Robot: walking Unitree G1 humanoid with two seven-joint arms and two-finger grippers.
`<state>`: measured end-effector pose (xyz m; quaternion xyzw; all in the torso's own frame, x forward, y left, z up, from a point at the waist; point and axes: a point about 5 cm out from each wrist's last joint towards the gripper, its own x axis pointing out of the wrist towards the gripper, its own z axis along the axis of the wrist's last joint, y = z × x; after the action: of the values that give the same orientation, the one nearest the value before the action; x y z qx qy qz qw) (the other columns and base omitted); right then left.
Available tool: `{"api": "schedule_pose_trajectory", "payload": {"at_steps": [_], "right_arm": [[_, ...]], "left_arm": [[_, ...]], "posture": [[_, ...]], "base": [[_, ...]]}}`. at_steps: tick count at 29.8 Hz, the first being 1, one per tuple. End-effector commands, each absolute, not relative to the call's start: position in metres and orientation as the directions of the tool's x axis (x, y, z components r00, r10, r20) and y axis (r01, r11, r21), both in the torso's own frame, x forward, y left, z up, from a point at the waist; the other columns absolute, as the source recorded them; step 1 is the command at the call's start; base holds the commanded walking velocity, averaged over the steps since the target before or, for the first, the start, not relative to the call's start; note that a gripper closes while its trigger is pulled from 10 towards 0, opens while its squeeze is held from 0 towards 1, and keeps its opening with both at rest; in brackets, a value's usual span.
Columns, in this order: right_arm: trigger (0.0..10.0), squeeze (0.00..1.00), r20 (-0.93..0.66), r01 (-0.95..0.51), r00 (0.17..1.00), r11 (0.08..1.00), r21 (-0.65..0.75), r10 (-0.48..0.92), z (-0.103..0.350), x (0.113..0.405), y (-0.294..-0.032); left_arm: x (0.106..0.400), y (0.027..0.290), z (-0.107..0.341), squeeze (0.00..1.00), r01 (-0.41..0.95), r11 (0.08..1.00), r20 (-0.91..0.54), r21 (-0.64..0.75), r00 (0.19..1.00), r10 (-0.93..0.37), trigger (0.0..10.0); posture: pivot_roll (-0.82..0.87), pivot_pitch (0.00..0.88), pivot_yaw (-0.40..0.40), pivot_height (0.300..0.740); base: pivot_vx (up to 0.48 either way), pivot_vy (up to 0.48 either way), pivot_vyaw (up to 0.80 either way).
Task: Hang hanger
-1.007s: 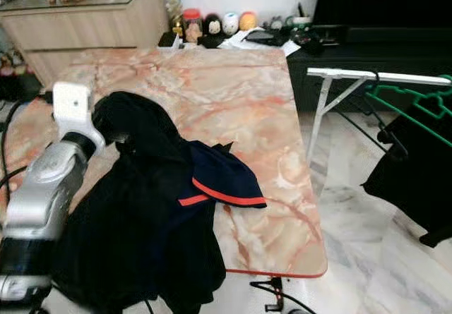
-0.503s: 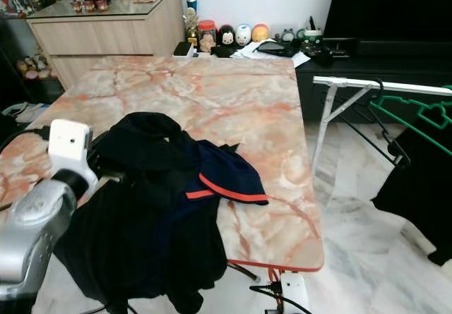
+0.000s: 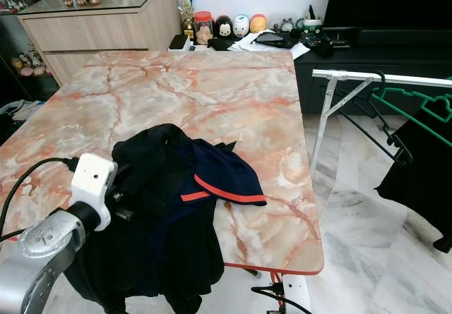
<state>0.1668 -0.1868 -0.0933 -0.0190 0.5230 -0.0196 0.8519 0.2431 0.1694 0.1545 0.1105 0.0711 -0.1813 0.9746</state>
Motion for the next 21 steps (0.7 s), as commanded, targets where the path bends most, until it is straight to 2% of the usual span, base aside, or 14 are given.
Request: {"api": "schedule_pose_trajectory", "payload": {"at_steps": [1,7,11,15,16,18,19,21], "right_arm": [[10.0,0.0,-0.891,0.022,0.452,0.999,-0.035,-0.042,-0.093,0.168,-0.182],[10.0,0.0,-0.892,0.018,0.45,0.999,-0.04,-0.044,-0.093,0.168,-0.183],[10.0,0.0,-0.891,0.019,0.452,0.999,-0.044,-0.047,-0.093,0.169,-0.184],[10.0,0.0,-0.891,0.019,0.452,0.999,-0.044,-0.048,-0.093,0.169,-0.184],[10.0,0.0,-0.89,0.018,0.453,0.999,-0.046,-0.049,-0.092,0.169,-0.184],[10.0,0.0,-0.889,0.018,0.455,0.999,-0.048,-0.051,-0.092,0.17,-0.184],[10.0,0.0,-0.889,0.018,0.455,0.999,-0.048,-0.051,-0.092,0.17,-0.184],[10.0,0.0,-0.889,0.02,0.455,0.998,-0.051,-0.055,-0.092,0.17,-0.184]], "left_arm": [[0.241,0.172,0.157,1.0,0.363,0.907,-0.182,0.213,0.927,-0.328,10.0],[0.231,0.181,0.156,1.0,0.333,0.921,-0.188,0.202,0.936,-0.298,10.0],[0.235,0.187,0.168,1.0,0.235,0.956,-0.092,0.174,0.971,-0.222,10.0],[0.235,0.187,0.168,1.0,0.228,0.958,-0.088,0.172,0.972,-0.216,10.0],[0.244,0.192,0.179,1.0,0.098,0.989,-0.004,0.107,0.995,-0.098,10.0],[0.254,0.2,0.192,1.0,-0.085,0.996,0.084,-0.026,0.993,0.087,10.0],[0.254,0.2,0.192,1.0,-0.085,0.996,0.084,-0.026,0.993,0.087,10.0],[0.248,0.179,0.18,1.0,0.202,0.967,-0.059,0.153,0.979,-0.195,10.0]], "posture": [[0.01,0.0,0.061,0.74],[0.01,0.0,0.054,0.74],[0.02,0.0,0.05,0.74],[0.02,0.0,0.05,0.74],[0.01,0.0,0.049,0.74],[0.01,0.0,0.048,0.74],[0.01,0.0,0.048,0.74],[0.01,0.0,0.048,0.74]], "base": [[0.0,0.0,0.0],[0.0,0.0,0.0],[0.0,0.0,0.0],[0.0,0.0,0.0],[0.0,0.0,0.0],[0.0,0.0,0.0],[0.0,0.0,0.0],[0.0,0.0,0.0]]}}
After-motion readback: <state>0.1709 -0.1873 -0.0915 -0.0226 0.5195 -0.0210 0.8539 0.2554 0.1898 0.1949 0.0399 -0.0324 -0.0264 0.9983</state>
